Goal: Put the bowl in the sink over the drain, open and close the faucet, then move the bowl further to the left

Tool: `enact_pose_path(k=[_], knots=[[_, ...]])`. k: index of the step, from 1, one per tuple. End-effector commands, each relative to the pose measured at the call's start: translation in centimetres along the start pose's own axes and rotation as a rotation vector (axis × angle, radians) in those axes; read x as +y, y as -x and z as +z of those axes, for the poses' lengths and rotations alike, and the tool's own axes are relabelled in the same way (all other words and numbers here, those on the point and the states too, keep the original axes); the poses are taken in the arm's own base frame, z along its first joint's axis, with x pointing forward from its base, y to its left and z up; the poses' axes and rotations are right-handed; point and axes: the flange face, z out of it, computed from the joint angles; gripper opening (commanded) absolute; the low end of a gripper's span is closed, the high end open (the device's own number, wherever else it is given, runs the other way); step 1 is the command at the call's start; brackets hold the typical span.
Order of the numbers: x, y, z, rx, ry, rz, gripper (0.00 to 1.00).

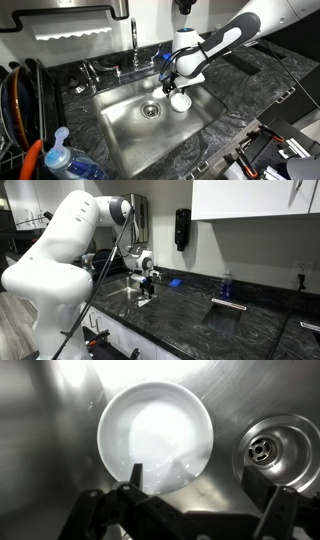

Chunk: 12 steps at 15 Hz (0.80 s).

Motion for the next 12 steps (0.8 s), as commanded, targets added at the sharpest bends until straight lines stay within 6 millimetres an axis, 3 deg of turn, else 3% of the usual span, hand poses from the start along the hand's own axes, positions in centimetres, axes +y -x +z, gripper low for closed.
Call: enact_pose_path(k=[1, 6, 12], knots=[[-0.3, 0.1, 0.8, -0.049, 0.032, 0.018, 1.0], [-1.3, 0.7, 2.6, -0.131, 0.013, -0.002, 1.0], [-2.8, 0.7, 3.1, -0.141, -0.073, -0.061, 1.0]])
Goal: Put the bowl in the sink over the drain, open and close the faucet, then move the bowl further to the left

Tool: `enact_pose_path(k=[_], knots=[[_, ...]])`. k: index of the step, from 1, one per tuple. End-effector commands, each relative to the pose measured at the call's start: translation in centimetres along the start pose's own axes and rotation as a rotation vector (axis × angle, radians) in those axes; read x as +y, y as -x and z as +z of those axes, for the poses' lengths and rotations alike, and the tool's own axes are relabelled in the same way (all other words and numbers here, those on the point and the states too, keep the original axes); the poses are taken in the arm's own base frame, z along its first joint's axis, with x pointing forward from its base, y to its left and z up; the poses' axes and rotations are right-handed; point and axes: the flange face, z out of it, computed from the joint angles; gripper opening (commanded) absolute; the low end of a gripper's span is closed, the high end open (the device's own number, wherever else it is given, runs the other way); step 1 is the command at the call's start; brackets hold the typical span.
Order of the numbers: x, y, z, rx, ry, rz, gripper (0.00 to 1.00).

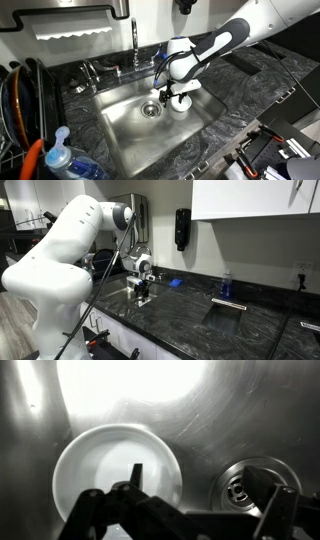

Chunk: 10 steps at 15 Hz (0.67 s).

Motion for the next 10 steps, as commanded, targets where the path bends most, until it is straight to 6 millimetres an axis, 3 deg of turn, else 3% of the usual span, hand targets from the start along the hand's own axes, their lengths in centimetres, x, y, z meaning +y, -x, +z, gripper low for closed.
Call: enact_pose_path(k=[1, 10], knots=[[0.0, -1.1, 0.4, 0.0, -0.025, -0.036, 1.0], [1.1, -2.1, 2.3, 0.02, -0.016, -0.109, 1.0]])
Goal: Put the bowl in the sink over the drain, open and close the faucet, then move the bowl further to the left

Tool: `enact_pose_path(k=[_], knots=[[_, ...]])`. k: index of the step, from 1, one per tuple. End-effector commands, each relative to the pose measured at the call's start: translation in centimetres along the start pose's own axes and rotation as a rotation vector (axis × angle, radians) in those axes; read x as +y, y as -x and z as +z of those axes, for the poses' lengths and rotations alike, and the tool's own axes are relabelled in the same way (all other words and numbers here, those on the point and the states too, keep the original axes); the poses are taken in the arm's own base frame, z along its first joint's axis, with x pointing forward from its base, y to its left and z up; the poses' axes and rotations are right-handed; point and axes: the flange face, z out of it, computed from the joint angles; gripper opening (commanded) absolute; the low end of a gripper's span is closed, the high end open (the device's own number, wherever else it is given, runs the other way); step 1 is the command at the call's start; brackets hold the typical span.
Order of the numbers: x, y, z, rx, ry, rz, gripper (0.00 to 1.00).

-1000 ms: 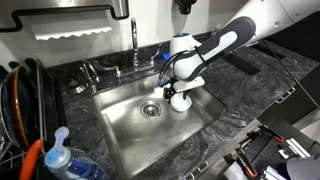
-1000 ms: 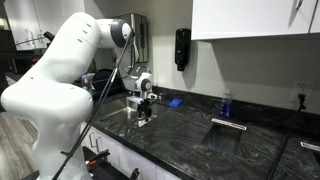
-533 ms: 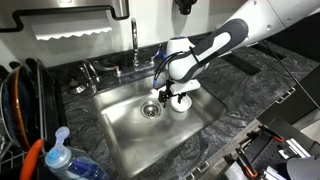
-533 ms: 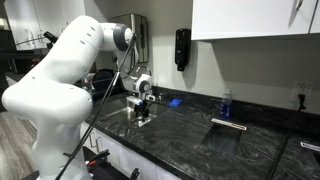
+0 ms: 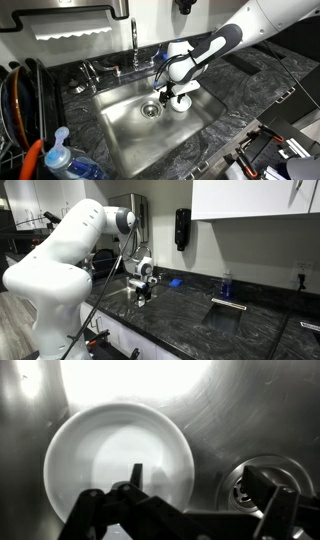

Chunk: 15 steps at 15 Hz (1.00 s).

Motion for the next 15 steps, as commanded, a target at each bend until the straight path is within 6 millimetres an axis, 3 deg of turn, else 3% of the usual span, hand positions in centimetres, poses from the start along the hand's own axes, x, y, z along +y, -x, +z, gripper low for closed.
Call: enact_pose_path(k=[1, 3, 12, 15], knots=[[0.3, -0.8, 0.7, 0.016, -0.006, -0.044, 0.75], [0.2, -0.8, 0.3, 0.027, -0.006, -0.053, 0.67], [-0.3, -0.9, -0.8, 0.059, 0.014, -0.08, 0.02], [-0.9, -1.0, -1.6, 0.073, 0.03, -0.111, 0.03]])
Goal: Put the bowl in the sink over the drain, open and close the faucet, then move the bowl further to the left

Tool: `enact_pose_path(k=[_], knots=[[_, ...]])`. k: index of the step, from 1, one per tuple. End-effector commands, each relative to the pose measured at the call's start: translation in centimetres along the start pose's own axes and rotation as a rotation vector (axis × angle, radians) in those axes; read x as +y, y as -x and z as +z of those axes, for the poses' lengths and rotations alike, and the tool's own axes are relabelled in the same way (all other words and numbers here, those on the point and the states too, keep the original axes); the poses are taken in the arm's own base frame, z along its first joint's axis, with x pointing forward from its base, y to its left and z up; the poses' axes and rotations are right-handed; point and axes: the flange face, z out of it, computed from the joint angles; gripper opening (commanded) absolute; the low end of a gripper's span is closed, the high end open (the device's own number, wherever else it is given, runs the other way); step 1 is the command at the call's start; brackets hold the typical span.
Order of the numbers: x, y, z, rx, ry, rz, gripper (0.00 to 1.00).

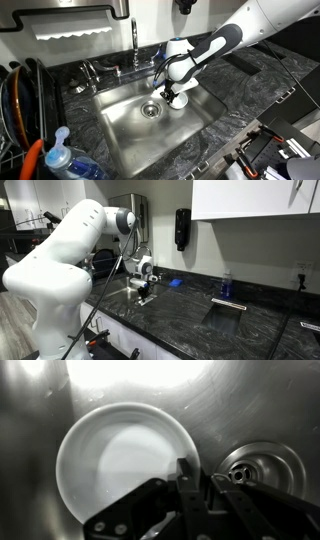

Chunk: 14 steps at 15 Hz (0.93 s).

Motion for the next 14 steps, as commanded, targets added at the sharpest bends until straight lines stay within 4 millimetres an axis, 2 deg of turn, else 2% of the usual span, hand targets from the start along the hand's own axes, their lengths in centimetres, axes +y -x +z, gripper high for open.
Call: enact_pose_path(k=[1, 6, 14], knots=[[-1.0, -0.1, -1.0, 0.032, 0.028, -0.065, 0.02], [-4.7, 0.2, -2.6, 0.085, 0.072, -0.19, 0.02], [-10.4, 2.1, -2.6, 0.104, 0.089, -0.371, 0.02]])
